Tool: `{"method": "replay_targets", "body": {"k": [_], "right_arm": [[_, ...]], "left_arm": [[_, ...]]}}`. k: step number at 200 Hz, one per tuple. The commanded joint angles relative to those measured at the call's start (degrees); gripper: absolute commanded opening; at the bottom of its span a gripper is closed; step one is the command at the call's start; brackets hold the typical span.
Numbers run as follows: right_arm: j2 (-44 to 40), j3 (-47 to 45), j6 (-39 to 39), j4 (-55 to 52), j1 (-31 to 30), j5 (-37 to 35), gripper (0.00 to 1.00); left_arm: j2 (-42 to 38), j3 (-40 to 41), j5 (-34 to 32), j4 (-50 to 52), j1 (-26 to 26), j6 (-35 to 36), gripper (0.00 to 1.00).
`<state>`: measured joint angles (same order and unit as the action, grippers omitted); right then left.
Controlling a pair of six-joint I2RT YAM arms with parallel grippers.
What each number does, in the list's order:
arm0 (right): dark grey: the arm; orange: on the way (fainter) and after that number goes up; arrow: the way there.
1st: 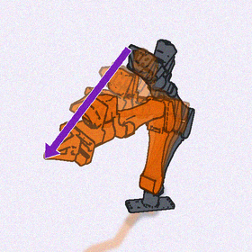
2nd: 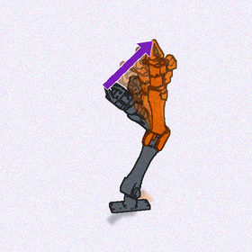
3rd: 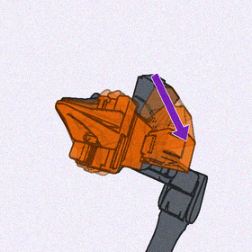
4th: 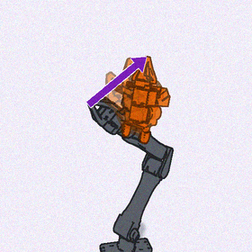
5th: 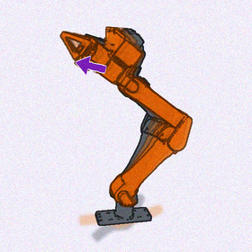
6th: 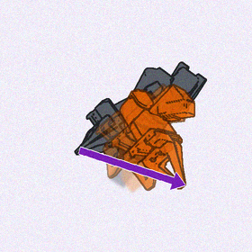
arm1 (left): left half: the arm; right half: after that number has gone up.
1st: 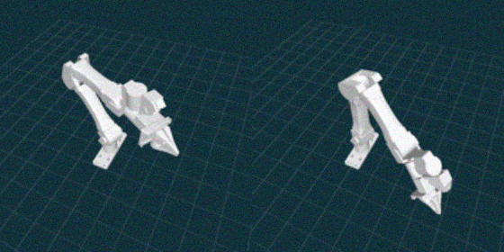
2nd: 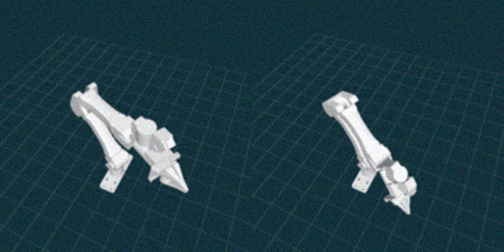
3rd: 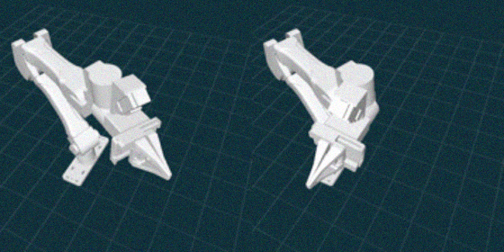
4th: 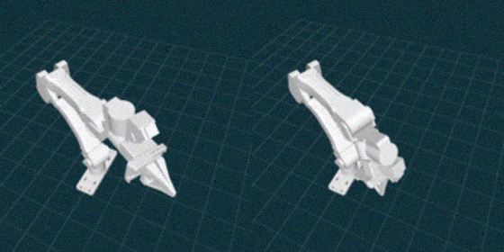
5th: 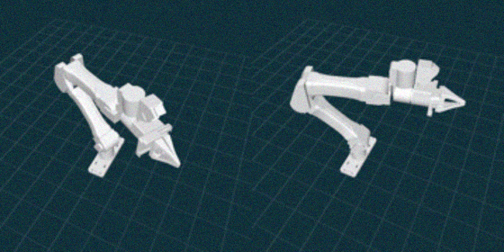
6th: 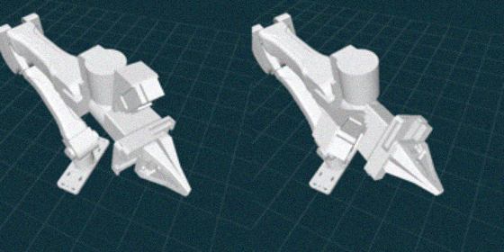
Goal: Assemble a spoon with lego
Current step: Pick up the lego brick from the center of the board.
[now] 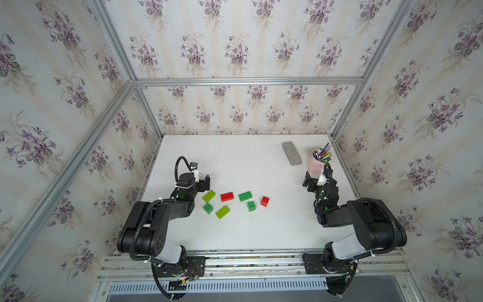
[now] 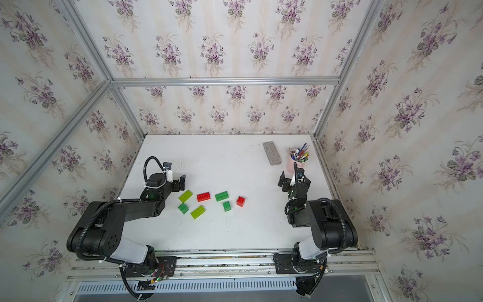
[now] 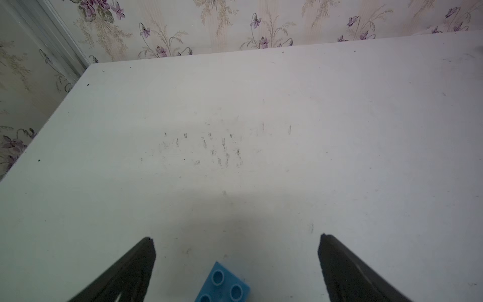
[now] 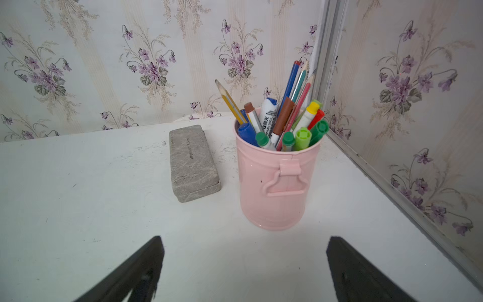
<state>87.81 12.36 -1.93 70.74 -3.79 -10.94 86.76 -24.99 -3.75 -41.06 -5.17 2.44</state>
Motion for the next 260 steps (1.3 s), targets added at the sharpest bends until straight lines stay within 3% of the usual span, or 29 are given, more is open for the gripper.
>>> {"method": "replay_targets", "body": {"k": [1,153,184,207,226,260], "right_arm": [[-0.04,0.12,0.18,2.03,-0.03,-0.12,1.0],[-0.06,0.12,0.17,2.04,-0.07,-0.09,1.0],[-0.01,0.09,0.17,2.16,-0.06,-0.02,1.0],[0.03,0.35,0.09,1.68,0.0,0.11,1.0],[-2.29,-0.86,2.37,3.4,-0.14,4.73,1.0],[-20.01,8.78,9.13,-29.13,-4.44,9.13,1.0]], "left_arm": [[-0.18,0.14,0.23,-1.51,0.05,-0.11,1.0],[-0.03,-0.04,0.36,-1.44,0.13,-0.15,1.0],[-1.55,0.12,3.1,-1.67,-0.31,1.84,1.0],[-12.79,-6.16,-0.51,17.98,-2.81,1.65,1.0],[-19.19,-10.23,2.35,29.52,-3.13,-2.1,1.0],[-27.42,-11.31,5.43,40.48,-4.85,-6.19,1.0]]}}
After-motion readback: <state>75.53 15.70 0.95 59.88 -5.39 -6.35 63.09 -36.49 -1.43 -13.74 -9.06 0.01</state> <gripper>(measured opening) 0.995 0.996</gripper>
